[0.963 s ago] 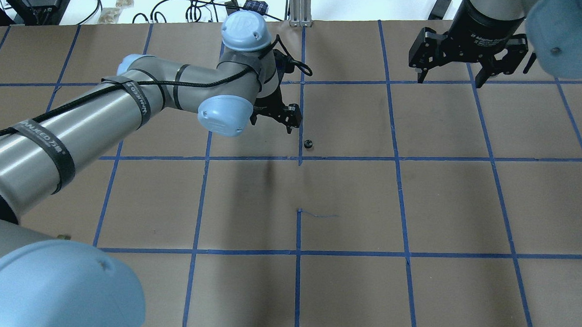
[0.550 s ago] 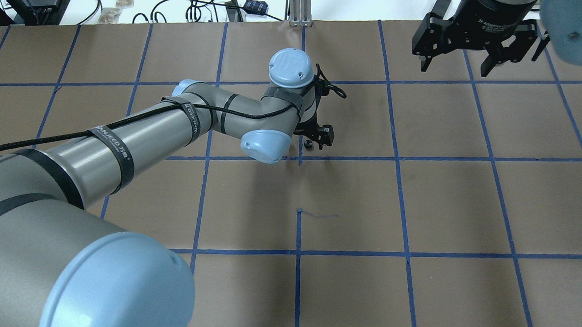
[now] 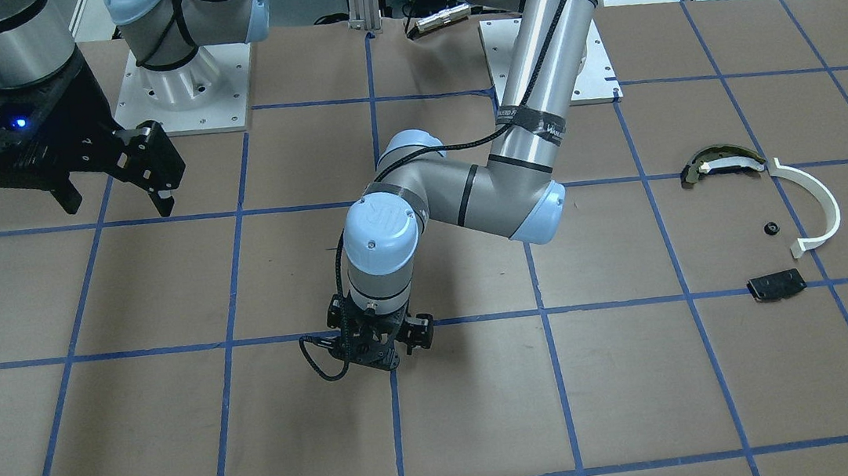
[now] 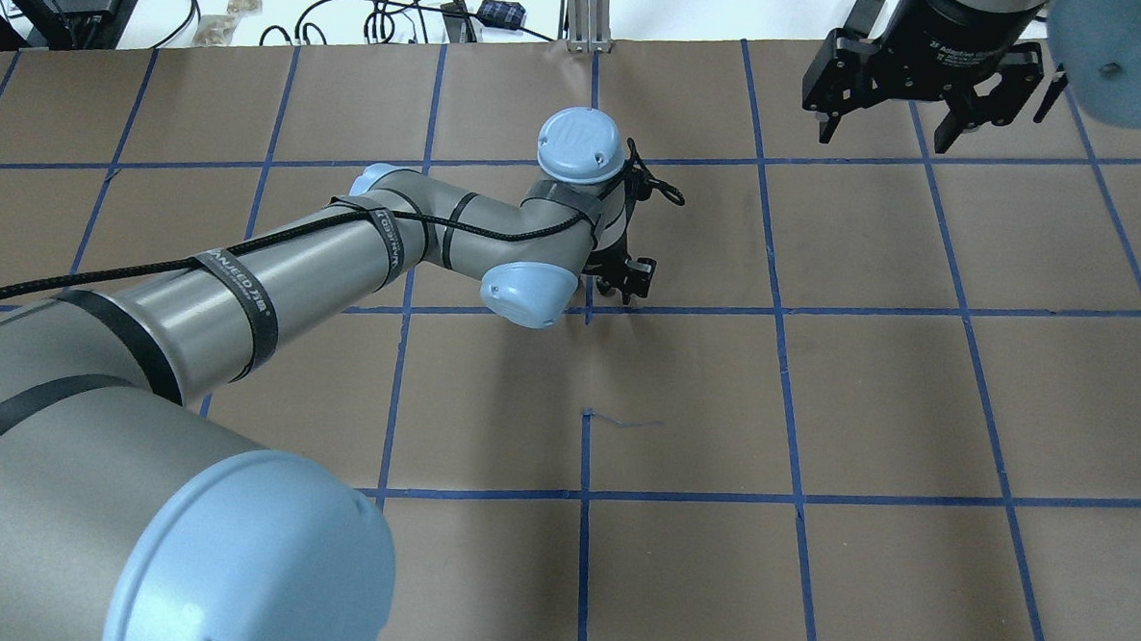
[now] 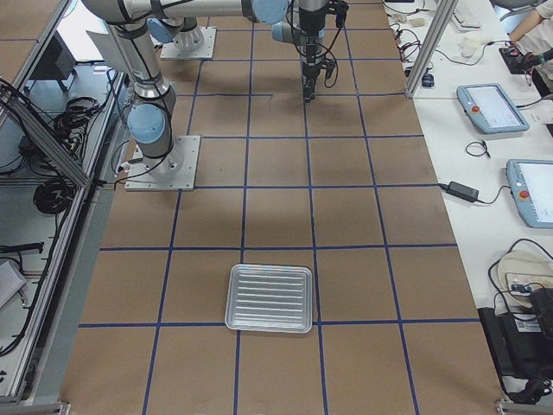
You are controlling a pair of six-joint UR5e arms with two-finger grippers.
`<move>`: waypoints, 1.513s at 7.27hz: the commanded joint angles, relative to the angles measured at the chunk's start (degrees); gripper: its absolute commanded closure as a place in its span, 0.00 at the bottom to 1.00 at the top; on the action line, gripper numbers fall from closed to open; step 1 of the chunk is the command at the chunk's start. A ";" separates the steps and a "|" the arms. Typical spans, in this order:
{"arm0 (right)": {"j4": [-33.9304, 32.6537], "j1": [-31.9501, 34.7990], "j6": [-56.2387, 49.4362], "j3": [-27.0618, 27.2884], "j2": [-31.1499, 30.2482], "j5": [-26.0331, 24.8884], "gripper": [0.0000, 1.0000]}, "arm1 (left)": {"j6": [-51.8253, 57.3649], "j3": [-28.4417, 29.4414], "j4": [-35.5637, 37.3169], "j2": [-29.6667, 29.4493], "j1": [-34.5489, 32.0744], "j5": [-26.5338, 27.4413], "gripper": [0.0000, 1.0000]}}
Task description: Place bearing gear from tray to pile
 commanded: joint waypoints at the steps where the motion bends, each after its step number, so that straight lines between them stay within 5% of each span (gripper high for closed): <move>1: 1.26 -0.04 -0.32 -4.32 3.47 0.74 0.00 | -0.01 0.23 0.22 -0.12 -0.01 0.00 0.62; 2: 5.62 -0.13 -0.32 -6.09 4.18 2.23 0.00 | -0.18 0.05 0.22 -0.04 -0.01 0.00 1.00; 7: 7.69 -0.04 -0.23 -1.20 0.33 1.80 0.00 | 2.96 1.02 -1.10 2.50 3.22 -0.71 1.00; 11: 6.54 -0.22 -0.41 1.54 -1.53 1.89 0.00 | 22.41 -0.29 -10.85 10.31 27.52 0.00 1.00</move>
